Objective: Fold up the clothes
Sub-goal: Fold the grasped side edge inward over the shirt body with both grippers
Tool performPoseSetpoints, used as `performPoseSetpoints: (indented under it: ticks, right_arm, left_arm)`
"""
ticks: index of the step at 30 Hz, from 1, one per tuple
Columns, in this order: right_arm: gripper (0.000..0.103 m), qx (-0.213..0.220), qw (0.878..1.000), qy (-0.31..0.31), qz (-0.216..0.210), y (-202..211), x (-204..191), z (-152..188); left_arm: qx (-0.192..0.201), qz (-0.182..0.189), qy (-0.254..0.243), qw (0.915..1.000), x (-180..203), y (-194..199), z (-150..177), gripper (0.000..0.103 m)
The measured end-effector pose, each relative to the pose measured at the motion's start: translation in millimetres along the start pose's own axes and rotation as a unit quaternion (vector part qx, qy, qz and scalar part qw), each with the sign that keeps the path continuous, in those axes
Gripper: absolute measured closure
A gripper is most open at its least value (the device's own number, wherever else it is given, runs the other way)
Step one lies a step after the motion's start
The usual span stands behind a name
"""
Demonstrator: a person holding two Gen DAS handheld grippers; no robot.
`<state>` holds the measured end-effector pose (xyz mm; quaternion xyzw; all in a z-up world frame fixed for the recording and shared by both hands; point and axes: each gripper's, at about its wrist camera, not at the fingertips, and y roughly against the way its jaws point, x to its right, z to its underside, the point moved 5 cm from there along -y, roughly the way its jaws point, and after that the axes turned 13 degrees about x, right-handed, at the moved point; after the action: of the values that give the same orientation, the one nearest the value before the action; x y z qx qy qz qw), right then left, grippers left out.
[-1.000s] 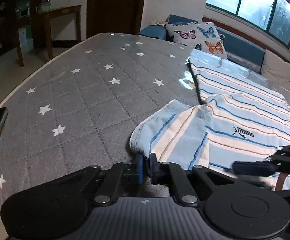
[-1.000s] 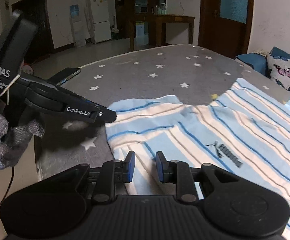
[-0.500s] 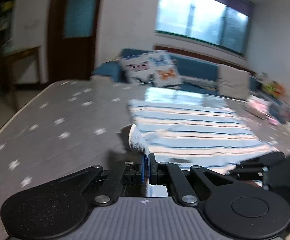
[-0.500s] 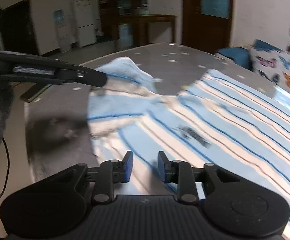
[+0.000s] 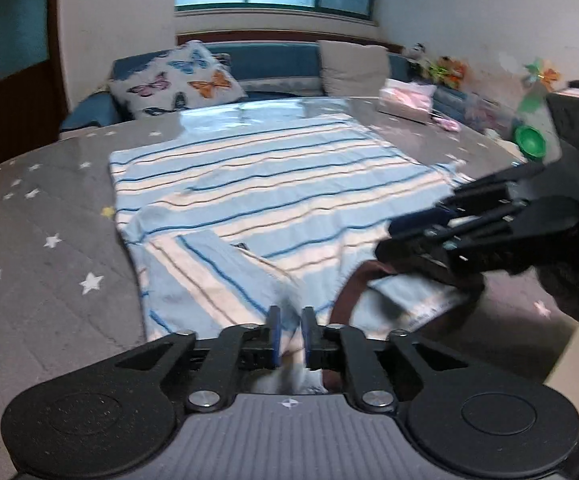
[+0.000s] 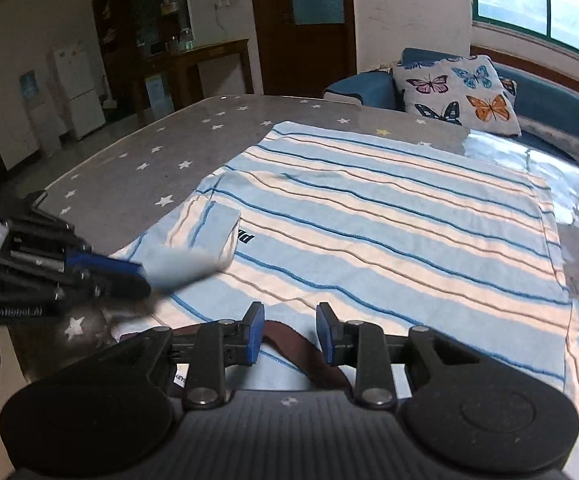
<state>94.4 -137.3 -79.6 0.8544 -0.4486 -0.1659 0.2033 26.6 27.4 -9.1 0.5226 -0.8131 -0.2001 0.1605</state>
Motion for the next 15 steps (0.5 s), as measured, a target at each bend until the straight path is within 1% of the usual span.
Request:
performPoseSetpoints:
  ticks: [1,2,3,6,9,12,15]
  right_arm:
    - [0.075,0.002,1.0,-0.001,-0.001,0.9,1.6,-0.5]
    - [0.075,0.005,1.0,-0.001,-0.003,2.4,0.9,-1.7]
    - [0.075,0.007,1.0,-0.002,-0.006,2.0,0.0,-3.0]
    - [0.075,0.011,1.0,-0.002,-0.024,-3.9,-7.0,-7.8]
    - [0.075,0.009,0.999,0.008,-0.051,-14.3,-24.0,-10.2]
    - [0.075,-0.001,0.996,0.025,-0.08,-28.2,-45.6,-7.2]
    - [0.075,-0.01,0.995,0.036,-0.092,-36.5,-58.3,-0.4]
  left_arm:
    - [0.006,0.0,-0.012,0.9999,1.9,2.9,-0.7,0.072]
    - [0.012,-0.003,-0.02,0.9997,2.8,3.8,-4.0,0.069]
    - [0.021,-0.013,-0.024,0.9994,-0.4,6.9,-8.1,0.069]
    - [0.032,-0.037,-0.006,0.9988,-19.5,7.8,-18.5,0.071]
    - [0.02,-0.066,0.015,0.9975,-39.2,-5.9,-16.5,0.072]
    - [-0.005,-0.078,0.035,0.9963,-50.6,-23.7,-6.9,0.072]
    - [-0.02,-0.087,0.041,0.9951,-55.9,-32.2,3.1,0.07]
